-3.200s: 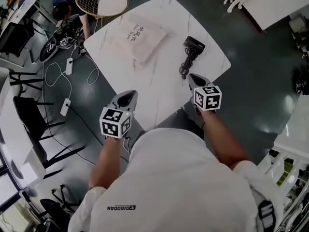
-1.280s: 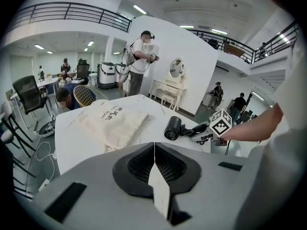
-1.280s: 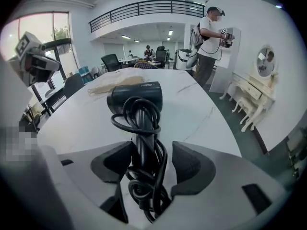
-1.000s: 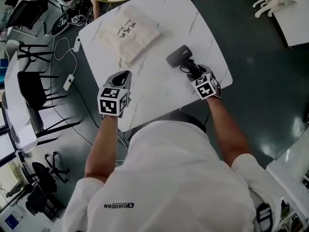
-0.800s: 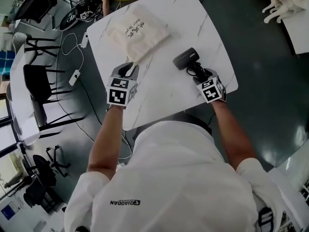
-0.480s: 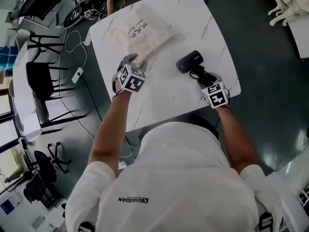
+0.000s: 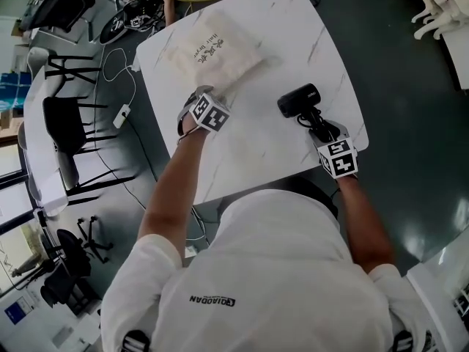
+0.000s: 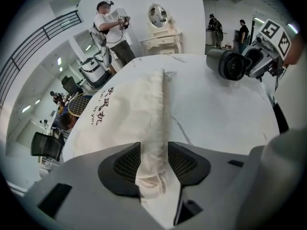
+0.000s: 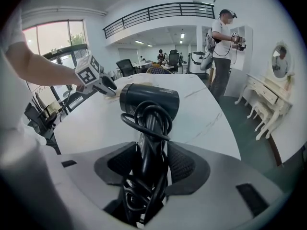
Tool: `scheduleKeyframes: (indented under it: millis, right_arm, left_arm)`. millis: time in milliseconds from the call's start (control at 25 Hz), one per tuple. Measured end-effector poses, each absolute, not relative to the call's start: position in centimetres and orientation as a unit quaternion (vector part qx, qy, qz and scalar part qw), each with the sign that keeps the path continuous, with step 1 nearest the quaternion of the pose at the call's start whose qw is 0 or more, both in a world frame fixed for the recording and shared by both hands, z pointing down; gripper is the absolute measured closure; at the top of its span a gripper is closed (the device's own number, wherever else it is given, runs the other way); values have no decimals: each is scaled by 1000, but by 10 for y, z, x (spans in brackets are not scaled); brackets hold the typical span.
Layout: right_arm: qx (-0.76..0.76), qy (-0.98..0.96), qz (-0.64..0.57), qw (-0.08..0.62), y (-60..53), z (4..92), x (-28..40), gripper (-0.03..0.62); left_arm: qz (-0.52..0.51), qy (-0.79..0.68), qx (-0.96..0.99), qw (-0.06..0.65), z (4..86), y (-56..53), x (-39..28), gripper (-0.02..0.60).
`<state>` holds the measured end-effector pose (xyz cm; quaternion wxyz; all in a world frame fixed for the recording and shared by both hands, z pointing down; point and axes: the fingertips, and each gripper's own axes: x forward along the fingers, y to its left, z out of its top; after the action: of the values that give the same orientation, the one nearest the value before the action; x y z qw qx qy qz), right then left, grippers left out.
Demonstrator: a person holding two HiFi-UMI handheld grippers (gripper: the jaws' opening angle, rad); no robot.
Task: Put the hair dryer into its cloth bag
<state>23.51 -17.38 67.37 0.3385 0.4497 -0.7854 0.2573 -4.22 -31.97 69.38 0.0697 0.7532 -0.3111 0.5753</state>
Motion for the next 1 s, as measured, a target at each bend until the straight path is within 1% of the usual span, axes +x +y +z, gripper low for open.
scheduleKeyframes:
  millis: [80, 240, 360, 480, 560, 680, 1000]
  right_arm:
    - [449, -788, 257, 334, -175, 671, 233, 375]
    - [447, -794, 255, 325, -176, 664, 229, 375]
    - [442, -797, 253, 323, -176, 660, 223, 376]
    - [437, -801, 252, 323, -177, 658, 216, 378]
    - [435, -802, 255, 319, -176, 657, 213, 402]
    - [438, -799, 264, 316, -176, 655, 213, 404]
    - [424, -811, 238, 325, -173, 649, 202, 405]
  left_arm:
    - [579, -310, 751, 73, 699, -321, -43, 399]
    - [566, -317, 757, 82, 697, -323, -40, 469]
    - [548, -323, 766, 95, 691, -324, -38, 489]
    - [515, -338, 779, 117, 679, -328, -39, 525]
    - [487, -349, 788, 141, 670, -325, -37, 526]
    - [458, -360, 796, 164, 654, -320, -35, 531]
    - [416, -357, 823, 148, 625, -297, -21, 532]
